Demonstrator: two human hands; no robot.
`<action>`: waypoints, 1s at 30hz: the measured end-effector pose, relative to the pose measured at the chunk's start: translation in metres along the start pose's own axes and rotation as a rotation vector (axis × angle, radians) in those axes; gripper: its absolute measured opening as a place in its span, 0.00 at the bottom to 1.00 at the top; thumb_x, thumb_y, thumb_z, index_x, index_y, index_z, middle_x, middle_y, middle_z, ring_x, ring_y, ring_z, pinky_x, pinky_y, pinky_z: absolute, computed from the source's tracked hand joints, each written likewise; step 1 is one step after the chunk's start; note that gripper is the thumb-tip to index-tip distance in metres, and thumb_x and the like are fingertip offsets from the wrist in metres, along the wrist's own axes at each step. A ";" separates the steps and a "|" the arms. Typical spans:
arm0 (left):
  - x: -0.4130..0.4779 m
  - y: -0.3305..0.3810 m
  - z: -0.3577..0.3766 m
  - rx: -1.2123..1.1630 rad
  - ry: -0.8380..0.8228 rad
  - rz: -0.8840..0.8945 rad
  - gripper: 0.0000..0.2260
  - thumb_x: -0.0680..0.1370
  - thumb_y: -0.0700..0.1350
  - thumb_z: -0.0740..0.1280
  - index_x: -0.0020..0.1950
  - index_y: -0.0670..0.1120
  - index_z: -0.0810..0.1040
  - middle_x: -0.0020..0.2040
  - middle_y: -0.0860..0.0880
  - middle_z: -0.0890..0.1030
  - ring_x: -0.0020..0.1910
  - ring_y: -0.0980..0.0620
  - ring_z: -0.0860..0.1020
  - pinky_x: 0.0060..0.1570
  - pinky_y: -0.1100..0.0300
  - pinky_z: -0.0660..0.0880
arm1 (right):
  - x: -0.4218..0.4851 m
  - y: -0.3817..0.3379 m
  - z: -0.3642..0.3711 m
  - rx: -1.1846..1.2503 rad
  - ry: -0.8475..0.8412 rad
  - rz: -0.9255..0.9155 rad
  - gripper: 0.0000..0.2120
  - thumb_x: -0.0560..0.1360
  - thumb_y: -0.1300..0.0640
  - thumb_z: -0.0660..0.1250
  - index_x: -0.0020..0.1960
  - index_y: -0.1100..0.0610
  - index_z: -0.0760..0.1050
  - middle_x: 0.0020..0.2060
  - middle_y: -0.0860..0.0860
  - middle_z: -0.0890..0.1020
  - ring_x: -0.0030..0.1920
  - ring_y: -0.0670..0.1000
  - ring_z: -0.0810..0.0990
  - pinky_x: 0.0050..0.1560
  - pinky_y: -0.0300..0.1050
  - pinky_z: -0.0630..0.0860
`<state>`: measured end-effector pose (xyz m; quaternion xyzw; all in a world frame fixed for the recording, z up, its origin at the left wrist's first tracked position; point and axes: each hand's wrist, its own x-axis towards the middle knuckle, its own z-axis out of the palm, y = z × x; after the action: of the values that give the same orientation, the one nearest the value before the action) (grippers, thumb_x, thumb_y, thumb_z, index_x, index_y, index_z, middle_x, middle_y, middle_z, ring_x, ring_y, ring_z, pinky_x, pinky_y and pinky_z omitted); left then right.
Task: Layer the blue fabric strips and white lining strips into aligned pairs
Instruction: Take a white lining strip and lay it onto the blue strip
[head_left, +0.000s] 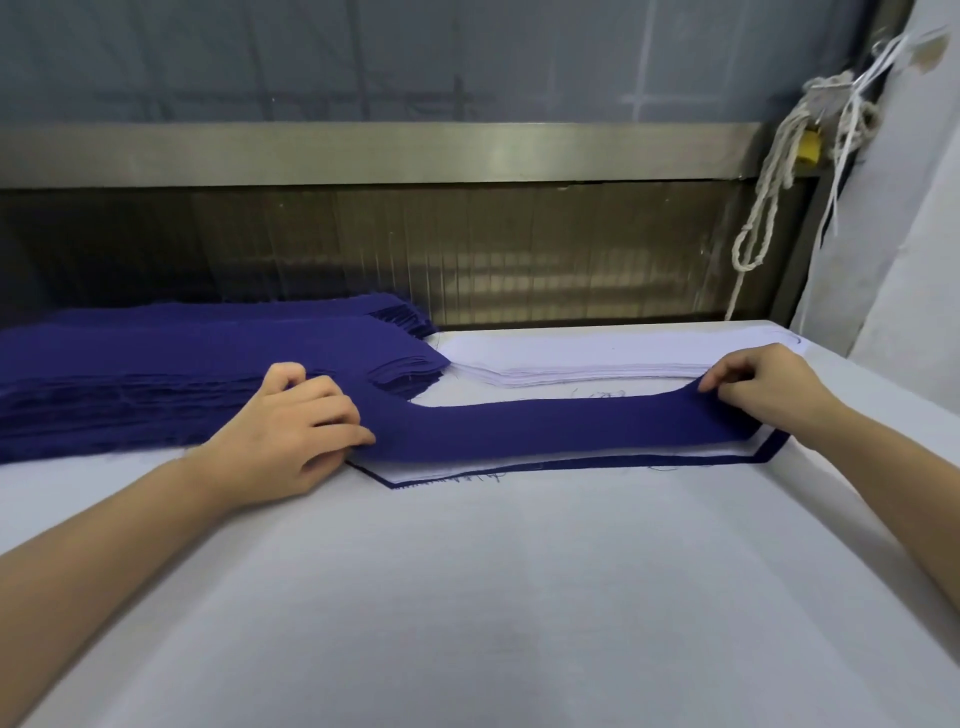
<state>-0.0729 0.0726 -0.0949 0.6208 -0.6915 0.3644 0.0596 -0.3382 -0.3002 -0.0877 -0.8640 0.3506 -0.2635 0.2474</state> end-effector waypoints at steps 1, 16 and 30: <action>-0.003 0.001 0.000 -0.014 -0.016 0.000 0.18 0.80 0.47 0.55 0.45 0.49 0.85 0.39 0.54 0.80 0.41 0.53 0.74 0.46 0.55 0.60 | 0.000 0.000 0.000 -0.004 -0.018 -0.002 0.15 0.71 0.72 0.61 0.38 0.56 0.81 0.36 0.51 0.80 0.41 0.51 0.75 0.39 0.40 0.68; 0.006 0.010 -0.005 -0.045 -0.132 0.080 0.24 0.83 0.44 0.48 0.50 0.48 0.85 0.41 0.51 0.80 0.37 0.48 0.79 0.47 0.58 0.65 | 0.002 0.005 -0.007 -0.083 -0.013 0.014 0.15 0.70 0.72 0.60 0.37 0.56 0.80 0.34 0.49 0.79 0.36 0.45 0.73 0.33 0.35 0.65; 0.005 0.010 -0.004 -0.114 -0.201 0.036 0.17 0.75 0.40 0.56 0.50 0.47 0.84 0.42 0.50 0.80 0.36 0.48 0.76 0.33 0.56 0.74 | -0.001 0.000 -0.012 -0.226 -0.061 0.045 0.15 0.69 0.70 0.61 0.37 0.53 0.79 0.31 0.48 0.77 0.35 0.48 0.73 0.34 0.41 0.66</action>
<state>-0.0849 0.0708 -0.0937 0.6372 -0.7247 0.2615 0.0187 -0.3463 -0.3021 -0.0793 -0.8858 0.3898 -0.1905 0.1649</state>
